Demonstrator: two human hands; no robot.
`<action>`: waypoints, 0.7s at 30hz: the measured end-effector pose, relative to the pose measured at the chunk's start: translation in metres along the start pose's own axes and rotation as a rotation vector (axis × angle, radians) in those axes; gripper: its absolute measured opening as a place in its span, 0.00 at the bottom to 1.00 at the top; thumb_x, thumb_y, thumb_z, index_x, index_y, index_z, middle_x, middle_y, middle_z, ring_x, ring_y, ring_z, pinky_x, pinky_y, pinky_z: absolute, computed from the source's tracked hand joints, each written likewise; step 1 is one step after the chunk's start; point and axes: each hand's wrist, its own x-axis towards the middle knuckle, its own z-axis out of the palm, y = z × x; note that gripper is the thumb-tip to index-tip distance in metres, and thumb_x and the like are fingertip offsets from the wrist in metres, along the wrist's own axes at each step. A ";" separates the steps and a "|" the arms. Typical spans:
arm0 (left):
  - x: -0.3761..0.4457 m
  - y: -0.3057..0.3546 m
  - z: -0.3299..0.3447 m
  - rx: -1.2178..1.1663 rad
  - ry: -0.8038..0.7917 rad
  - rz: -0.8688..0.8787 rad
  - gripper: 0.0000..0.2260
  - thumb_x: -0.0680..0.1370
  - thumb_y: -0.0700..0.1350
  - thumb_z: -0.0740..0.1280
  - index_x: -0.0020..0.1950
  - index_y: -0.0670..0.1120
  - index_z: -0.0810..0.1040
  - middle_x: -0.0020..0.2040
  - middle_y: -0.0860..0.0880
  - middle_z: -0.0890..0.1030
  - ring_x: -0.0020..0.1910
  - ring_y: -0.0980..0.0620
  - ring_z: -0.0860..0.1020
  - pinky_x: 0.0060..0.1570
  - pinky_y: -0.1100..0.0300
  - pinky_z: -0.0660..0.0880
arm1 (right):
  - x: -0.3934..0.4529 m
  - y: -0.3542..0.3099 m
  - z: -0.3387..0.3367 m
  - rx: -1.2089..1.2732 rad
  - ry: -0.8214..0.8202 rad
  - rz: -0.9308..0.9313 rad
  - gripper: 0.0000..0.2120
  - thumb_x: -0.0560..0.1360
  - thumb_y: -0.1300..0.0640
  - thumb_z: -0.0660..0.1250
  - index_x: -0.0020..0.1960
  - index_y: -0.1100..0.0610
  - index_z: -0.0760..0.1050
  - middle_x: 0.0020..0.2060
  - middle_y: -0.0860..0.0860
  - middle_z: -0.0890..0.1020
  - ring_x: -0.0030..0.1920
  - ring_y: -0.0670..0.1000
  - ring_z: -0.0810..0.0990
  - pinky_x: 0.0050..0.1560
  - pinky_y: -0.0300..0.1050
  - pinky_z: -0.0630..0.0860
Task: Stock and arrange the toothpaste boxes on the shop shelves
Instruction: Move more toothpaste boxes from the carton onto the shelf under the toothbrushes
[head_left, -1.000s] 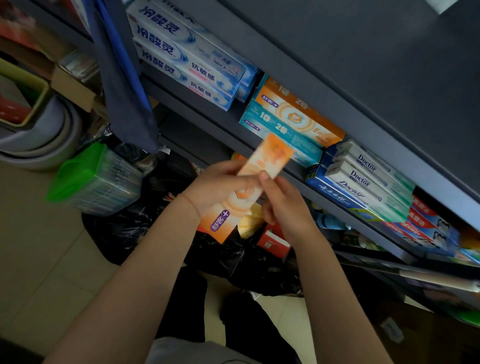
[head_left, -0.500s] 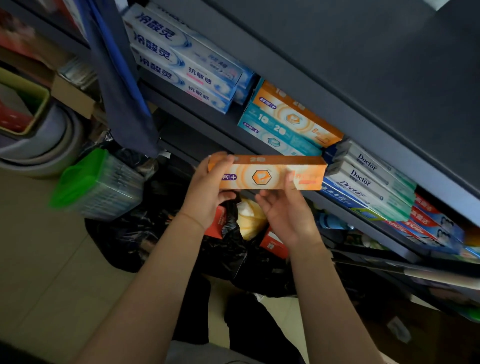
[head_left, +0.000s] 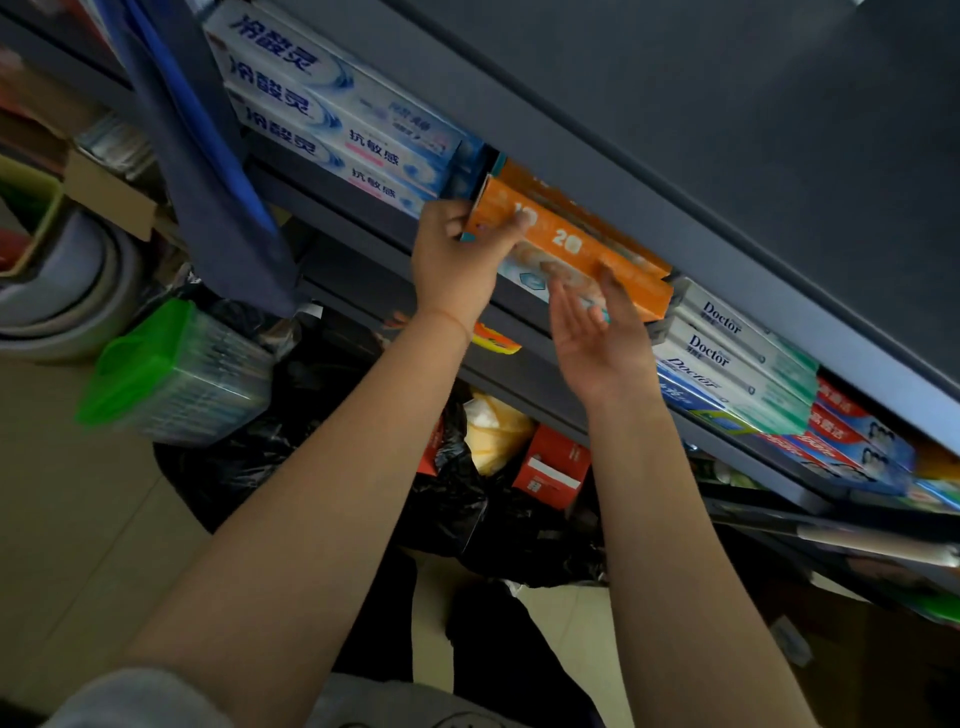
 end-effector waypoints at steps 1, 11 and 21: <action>0.003 0.000 0.003 0.020 0.021 0.032 0.21 0.66 0.56 0.78 0.49 0.42 0.81 0.44 0.49 0.85 0.45 0.56 0.83 0.46 0.62 0.78 | 0.003 -0.001 0.004 -0.004 -0.006 -0.007 0.14 0.77 0.61 0.69 0.59 0.65 0.71 0.53 0.63 0.78 0.56 0.60 0.81 0.56 0.49 0.80; 0.009 -0.018 0.003 0.089 -0.039 0.017 0.10 0.78 0.42 0.63 0.56 0.49 0.80 0.48 0.53 0.82 0.46 0.61 0.80 0.44 0.62 0.76 | 0.020 0.004 -0.002 -0.245 -0.021 0.040 0.18 0.80 0.53 0.66 0.64 0.64 0.73 0.57 0.62 0.79 0.53 0.56 0.82 0.47 0.48 0.83; -0.079 -0.068 -0.016 0.119 -0.214 -0.387 0.06 0.78 0.44 0.66 0.41 0.46 0.77 0.35 0.48 0.78 0.32 0.51 0.76 0.39 0.56 0.70 | -0.018 0.041 -0.097 -0.615 0.065 0.328 0.09 0.81 0.56 0.60 0.44 0.57 0.75 0.36 0.52 0.82 0.39 0.51 0.79 0.45 0.43 0.74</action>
